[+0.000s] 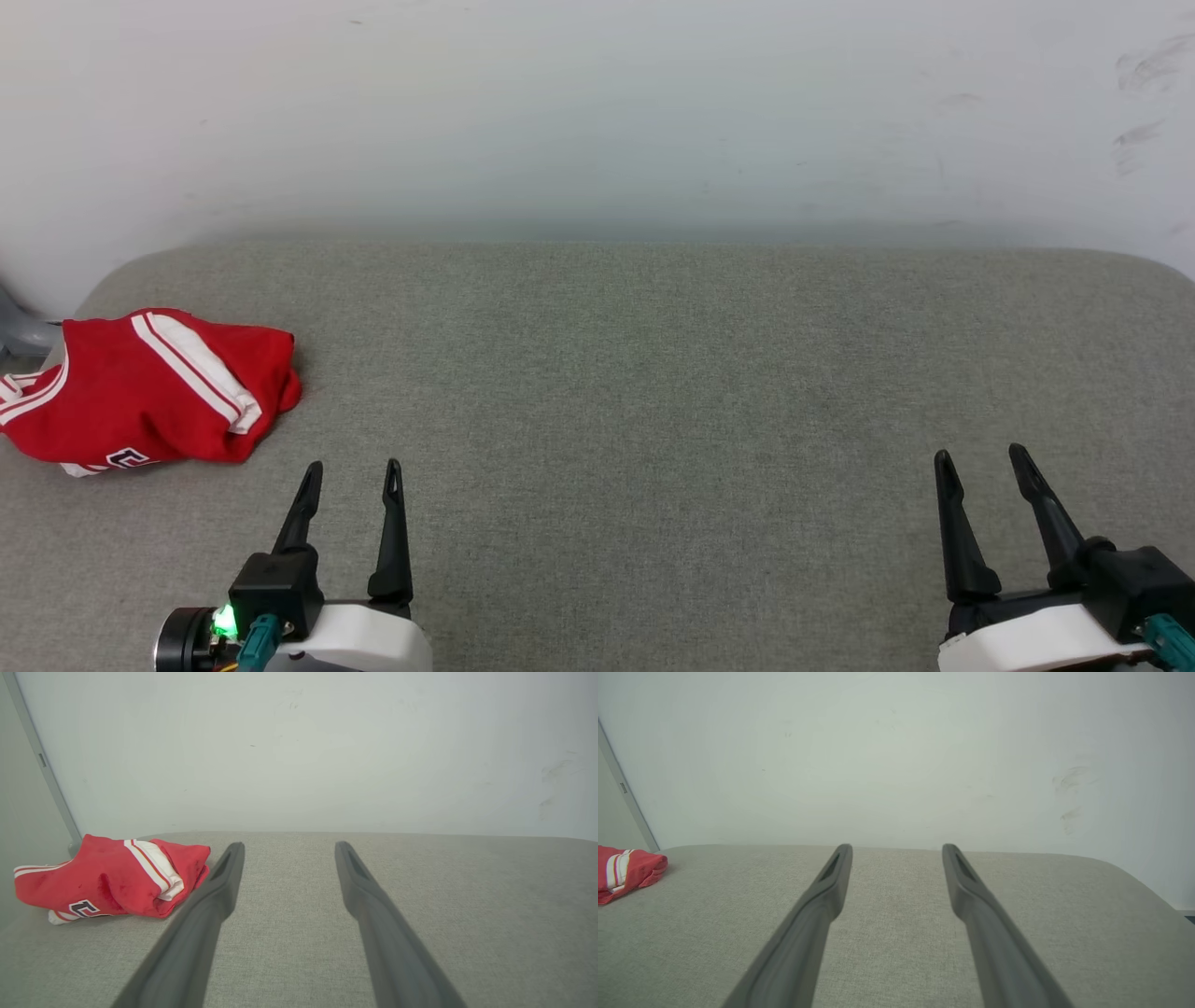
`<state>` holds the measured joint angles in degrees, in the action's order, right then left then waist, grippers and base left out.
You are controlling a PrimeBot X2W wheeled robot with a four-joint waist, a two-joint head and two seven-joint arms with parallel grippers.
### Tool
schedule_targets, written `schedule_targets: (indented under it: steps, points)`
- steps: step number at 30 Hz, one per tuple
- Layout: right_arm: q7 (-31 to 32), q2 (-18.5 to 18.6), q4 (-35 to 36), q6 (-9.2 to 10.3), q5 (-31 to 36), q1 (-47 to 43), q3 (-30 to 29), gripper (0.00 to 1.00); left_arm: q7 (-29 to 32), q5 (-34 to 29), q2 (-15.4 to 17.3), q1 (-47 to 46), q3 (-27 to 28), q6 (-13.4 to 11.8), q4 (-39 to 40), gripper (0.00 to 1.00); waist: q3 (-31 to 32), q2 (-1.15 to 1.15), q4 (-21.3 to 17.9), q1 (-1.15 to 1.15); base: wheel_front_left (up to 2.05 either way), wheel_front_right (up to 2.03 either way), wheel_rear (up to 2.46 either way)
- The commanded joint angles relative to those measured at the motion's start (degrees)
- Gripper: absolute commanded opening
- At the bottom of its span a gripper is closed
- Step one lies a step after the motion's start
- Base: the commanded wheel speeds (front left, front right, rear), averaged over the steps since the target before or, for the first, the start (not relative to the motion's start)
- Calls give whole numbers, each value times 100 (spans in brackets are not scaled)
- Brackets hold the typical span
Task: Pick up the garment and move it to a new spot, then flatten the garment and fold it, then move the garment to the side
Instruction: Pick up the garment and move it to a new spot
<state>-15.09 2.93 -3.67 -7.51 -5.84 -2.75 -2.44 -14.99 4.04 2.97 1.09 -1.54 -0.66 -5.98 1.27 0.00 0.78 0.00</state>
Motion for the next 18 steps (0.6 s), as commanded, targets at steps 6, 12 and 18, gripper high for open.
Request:
schedule_targets:
  steps: [6,12,18]
  points:
    - [-12,-9,-23,4,-121,-61,-9,100,-30,69,-11,48,8,7,-52,100,0,0,6,0,0,0,0]
    - [-12,-9,-31,4,-172,-70,-10,100,-30,91,-11,54,-19,-24,-74,100,-2,0,9,0,0,0,0]
    - [-12,-9,-39,4,-188,-80,-11,100,-30,104,-11,61,-21,-35,-87,100,-3,0,14,0,0,0,0]
